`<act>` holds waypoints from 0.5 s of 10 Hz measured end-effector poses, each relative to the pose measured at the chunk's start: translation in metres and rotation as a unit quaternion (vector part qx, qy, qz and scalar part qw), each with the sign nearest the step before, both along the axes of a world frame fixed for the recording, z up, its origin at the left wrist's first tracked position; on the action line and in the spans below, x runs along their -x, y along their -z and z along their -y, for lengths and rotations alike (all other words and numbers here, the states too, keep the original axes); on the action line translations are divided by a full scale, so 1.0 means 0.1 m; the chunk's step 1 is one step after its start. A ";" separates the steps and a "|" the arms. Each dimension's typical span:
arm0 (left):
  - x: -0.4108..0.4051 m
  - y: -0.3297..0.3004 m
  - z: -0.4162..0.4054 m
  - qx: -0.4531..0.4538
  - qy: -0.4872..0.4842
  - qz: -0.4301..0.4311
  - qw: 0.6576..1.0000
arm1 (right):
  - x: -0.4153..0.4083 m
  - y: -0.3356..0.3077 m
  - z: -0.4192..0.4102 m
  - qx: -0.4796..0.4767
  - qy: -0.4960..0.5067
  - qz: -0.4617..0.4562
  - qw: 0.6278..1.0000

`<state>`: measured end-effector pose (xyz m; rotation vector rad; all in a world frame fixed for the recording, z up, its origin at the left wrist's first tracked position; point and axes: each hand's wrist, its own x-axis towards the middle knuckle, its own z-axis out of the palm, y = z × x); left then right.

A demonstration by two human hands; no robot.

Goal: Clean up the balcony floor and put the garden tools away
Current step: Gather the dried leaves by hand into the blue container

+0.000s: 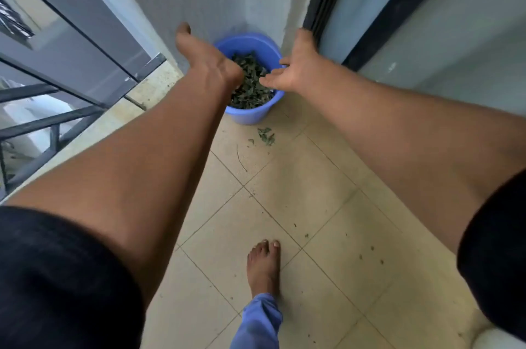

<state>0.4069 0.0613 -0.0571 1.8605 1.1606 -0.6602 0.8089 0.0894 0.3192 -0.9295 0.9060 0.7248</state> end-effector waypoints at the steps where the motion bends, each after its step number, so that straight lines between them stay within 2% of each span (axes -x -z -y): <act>1: 0.16 0.04 -0.15 0.013 -0.028 0.027 0.999 | 0.24 0.07 0.20 0.033 -0.079 0.053 0.995; 2: -0.07 0.00 -0.21 0.071 -0.041 0.042 0.996 | 0.73 0.00 0.57 0.065 -0.165 0.101 0.979; 3: -1.22 -1.72 -0.34 0.046 0.003 0.090 0.995 | 1.40 -0.01 1.10 0.156 -0.162 0.160 0.961; 4: -1.40 -3.33 0.45 0.248 -0.025 0.159 0.955 | 2.22 0.08 1.84 0.247 -0.151 0.209 0.934; 5: -0.60 -3.72 1.17 0.240 0.053 0.129 0.961 | 3.08 0.14 2.68 0.295 -0.114 0.194 0.929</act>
